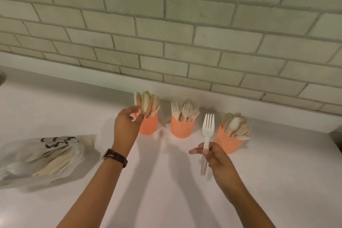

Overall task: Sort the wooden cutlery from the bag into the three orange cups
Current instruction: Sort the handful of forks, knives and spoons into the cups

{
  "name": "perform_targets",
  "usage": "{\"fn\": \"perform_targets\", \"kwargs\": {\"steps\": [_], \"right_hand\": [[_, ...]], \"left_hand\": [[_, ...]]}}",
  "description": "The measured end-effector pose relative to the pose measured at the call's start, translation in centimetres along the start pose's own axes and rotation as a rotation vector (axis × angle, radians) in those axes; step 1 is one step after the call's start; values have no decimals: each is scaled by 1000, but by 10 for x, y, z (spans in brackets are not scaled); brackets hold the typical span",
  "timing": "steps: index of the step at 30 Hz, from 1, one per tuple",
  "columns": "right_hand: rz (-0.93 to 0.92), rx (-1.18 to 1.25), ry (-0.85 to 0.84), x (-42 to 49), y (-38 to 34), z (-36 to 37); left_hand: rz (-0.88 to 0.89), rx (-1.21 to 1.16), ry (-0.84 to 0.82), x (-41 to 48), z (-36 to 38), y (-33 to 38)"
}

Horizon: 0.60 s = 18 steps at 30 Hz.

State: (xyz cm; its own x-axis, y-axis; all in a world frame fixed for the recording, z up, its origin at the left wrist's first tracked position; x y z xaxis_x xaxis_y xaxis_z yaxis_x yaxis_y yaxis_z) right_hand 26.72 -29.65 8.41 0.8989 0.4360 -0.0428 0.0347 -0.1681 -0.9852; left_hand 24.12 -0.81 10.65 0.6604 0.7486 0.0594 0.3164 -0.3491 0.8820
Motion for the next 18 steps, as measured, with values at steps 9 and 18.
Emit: {"fn": "perform_targets", "kwargs": {"steps": [9, 18], "right_hand": [[-279, -202, 411, 104, -52, -23], [-81, -599, 251, 130, 8, 8]], "left_hand": [[-94, -186, -61, -83, -24, -25], [-170, -151, 53, -112, -74, -45]]}}
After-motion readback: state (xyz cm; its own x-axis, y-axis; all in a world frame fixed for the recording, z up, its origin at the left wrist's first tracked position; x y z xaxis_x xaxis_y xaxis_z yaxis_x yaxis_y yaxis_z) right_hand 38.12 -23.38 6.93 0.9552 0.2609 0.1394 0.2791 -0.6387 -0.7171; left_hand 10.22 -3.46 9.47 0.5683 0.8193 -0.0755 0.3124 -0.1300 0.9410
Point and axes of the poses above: each hand's wrist, its own x-axis towards the middle knuckle, its own z-axis out of the palm, y = z × x, the point moved 10 cm from there along x, towards the middle knuckle, and after that the axes turned 5 degrees about -z, right-handed, at the moved point
